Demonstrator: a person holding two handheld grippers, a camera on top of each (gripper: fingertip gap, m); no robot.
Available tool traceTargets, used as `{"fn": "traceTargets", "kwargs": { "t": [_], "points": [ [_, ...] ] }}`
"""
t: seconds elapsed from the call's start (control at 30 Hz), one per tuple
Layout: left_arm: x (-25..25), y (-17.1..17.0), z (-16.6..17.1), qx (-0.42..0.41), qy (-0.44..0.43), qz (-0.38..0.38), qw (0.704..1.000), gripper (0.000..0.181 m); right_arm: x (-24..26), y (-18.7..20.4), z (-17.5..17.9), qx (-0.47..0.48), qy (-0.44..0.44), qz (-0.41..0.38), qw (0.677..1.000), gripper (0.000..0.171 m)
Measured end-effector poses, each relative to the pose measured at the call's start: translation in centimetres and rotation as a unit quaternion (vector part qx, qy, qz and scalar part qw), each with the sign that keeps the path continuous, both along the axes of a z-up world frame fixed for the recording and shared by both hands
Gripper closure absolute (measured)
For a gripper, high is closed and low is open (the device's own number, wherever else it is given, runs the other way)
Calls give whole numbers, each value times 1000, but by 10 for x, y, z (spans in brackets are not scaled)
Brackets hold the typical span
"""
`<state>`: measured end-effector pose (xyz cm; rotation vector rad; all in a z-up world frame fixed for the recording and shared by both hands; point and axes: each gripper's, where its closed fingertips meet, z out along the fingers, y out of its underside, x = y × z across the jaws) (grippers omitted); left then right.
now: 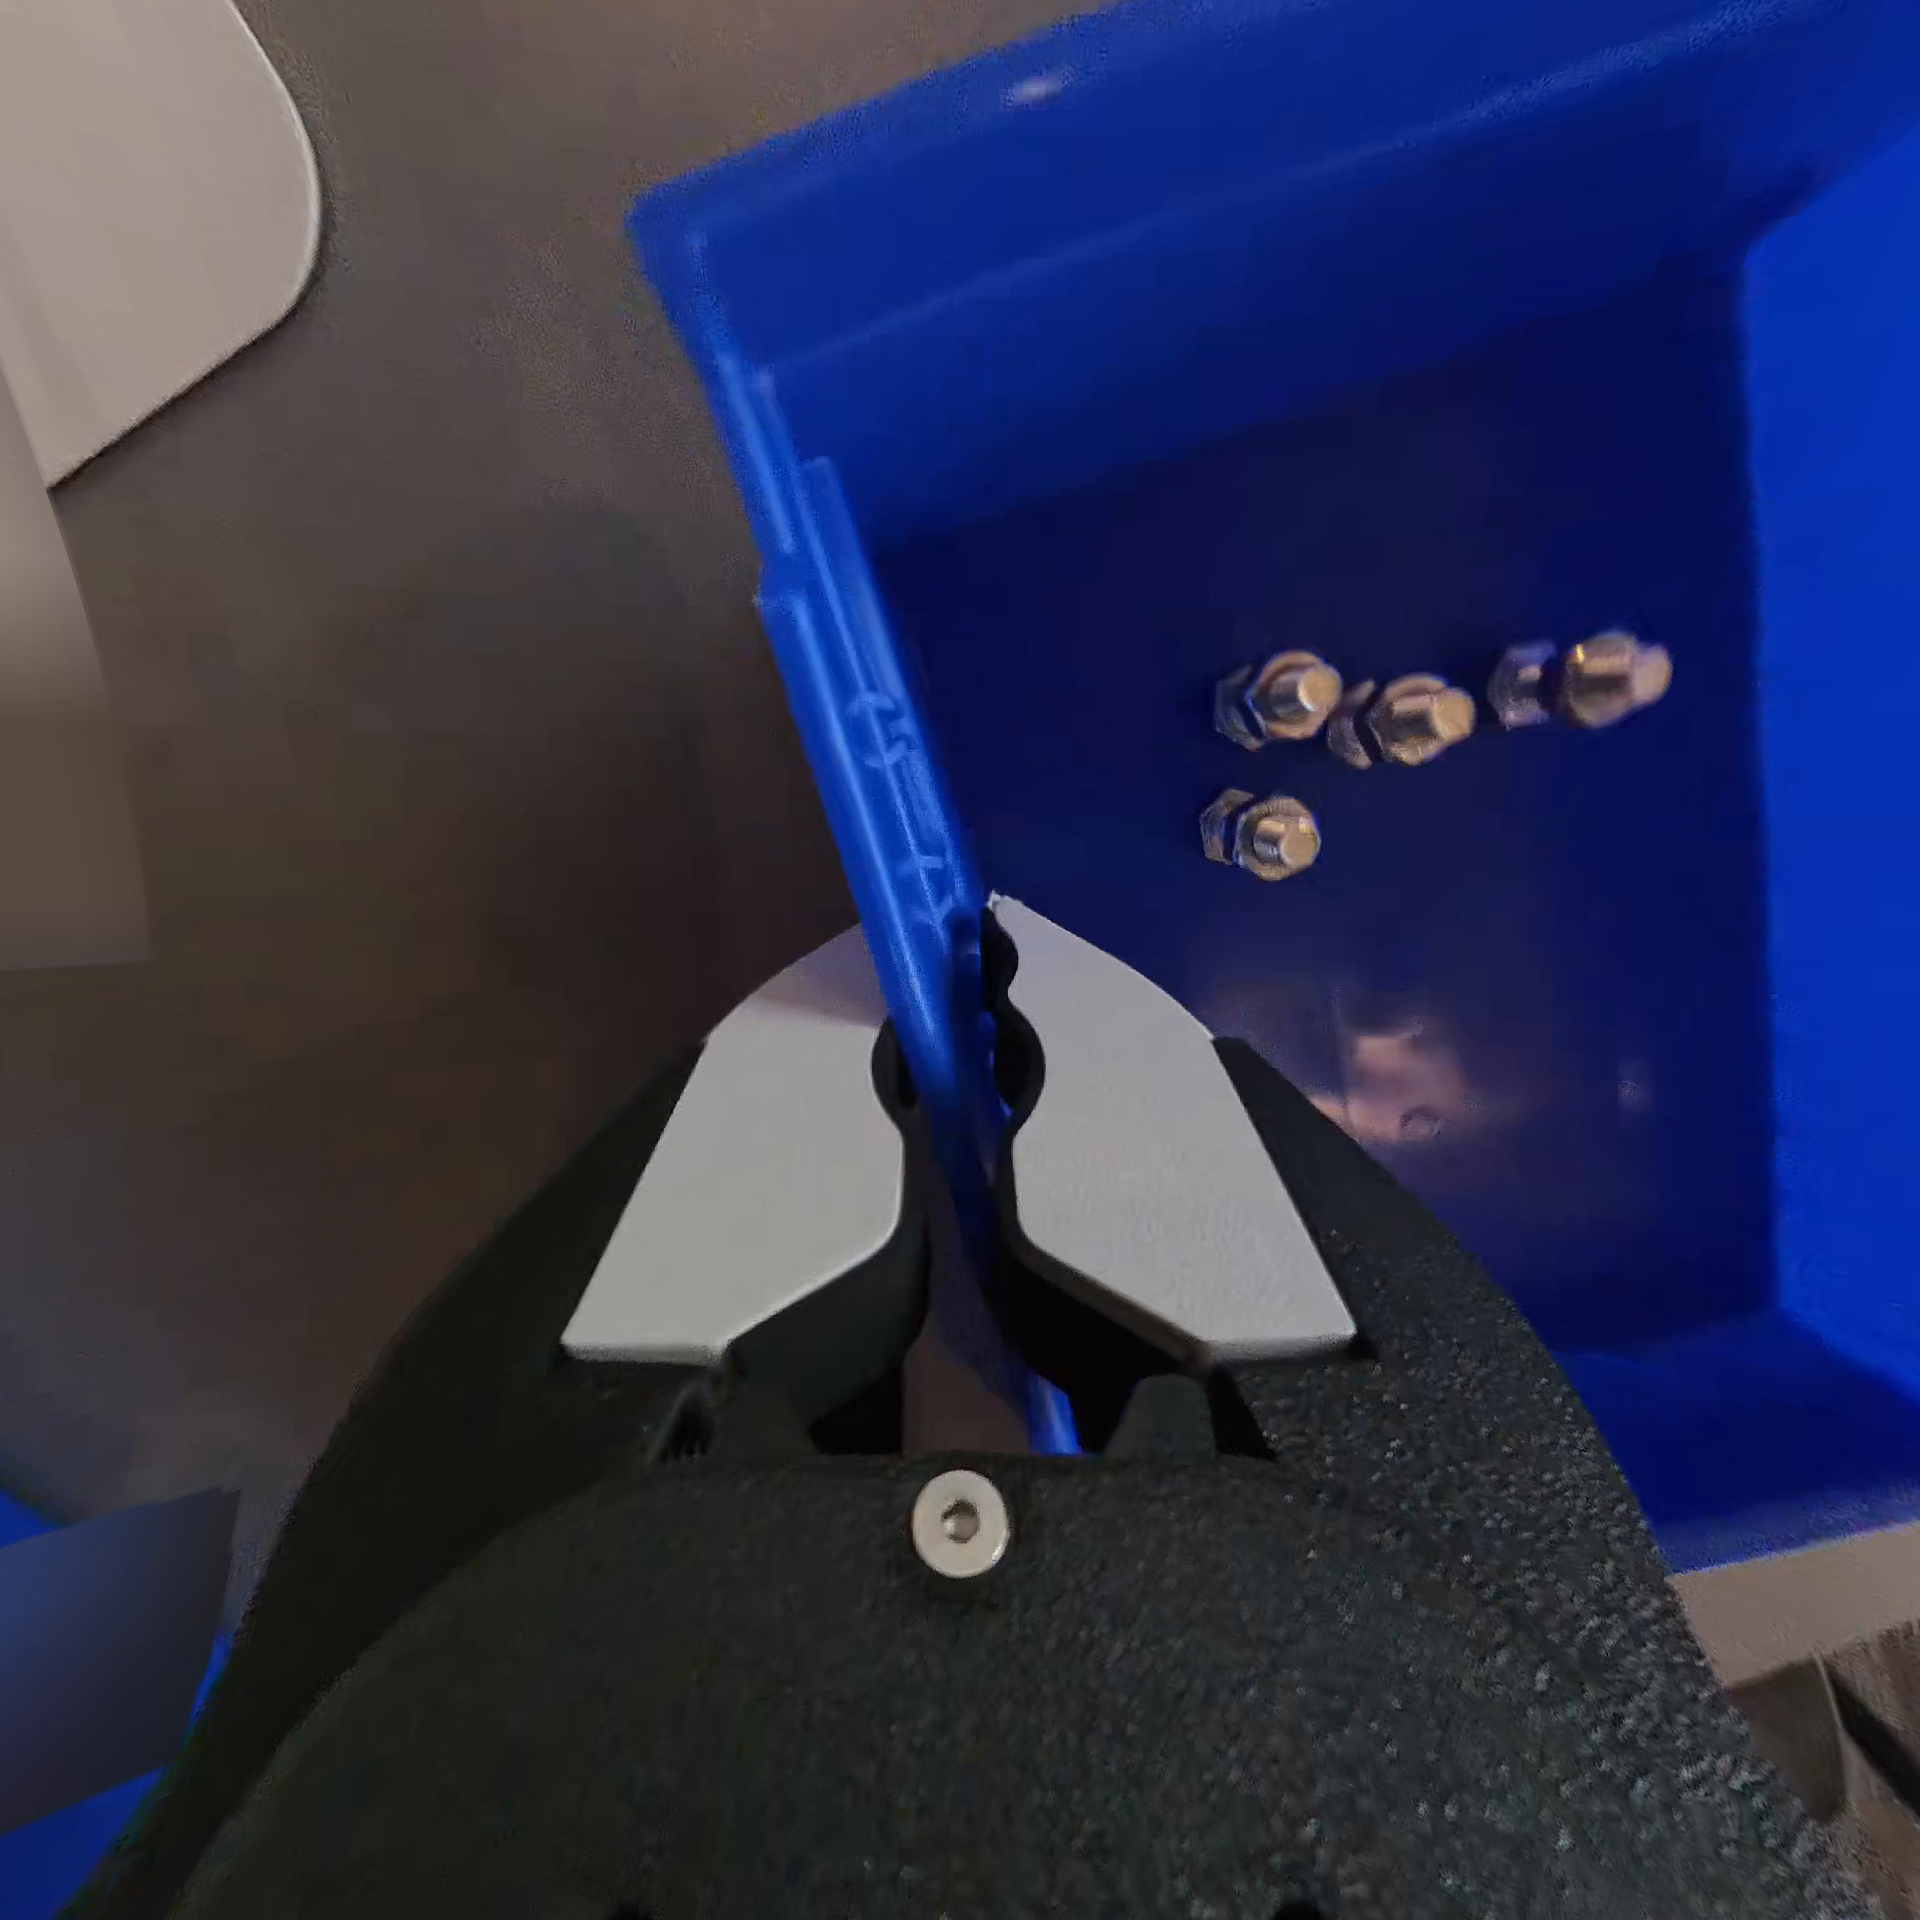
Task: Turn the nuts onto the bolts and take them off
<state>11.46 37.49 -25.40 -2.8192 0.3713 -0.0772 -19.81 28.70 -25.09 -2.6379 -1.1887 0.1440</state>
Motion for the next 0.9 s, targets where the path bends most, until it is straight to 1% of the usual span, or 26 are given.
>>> {"fn": "traceTargets", "kwargs": {
  "t": [0.07, 0.23, 0.37, 0.5, 0.77, 0.9],
  "points": [
    [0, -1, 1, -8, -3, -11, 1000, 177, -2, -2, 0, -9, 6, 4, 1000, 163],
    [11, -8, 6, -40, -6, -59, 997, 177, -4, -15, 0, -46, 9, 31, 998, 166],
    [16, -9, 9, -47, 0, -87, 995, 177, -5, -25, 0, -53, 3, 70, 996, 167],
    [14, -2, 12, -47, 10, -105, 993, 177, -4, -36, 0, -56, -5, 112, 992, 167],
    [-27, 23, 14, -45, 29, -111, 992, 178, 3, -50, 0, -49, -25, 164, 985, 167],
    [-49, 28, 10, -56, 51, -118, 990, 178, 4, -66, 0, -58, -33, 198, 978, 167]
  ]
}}
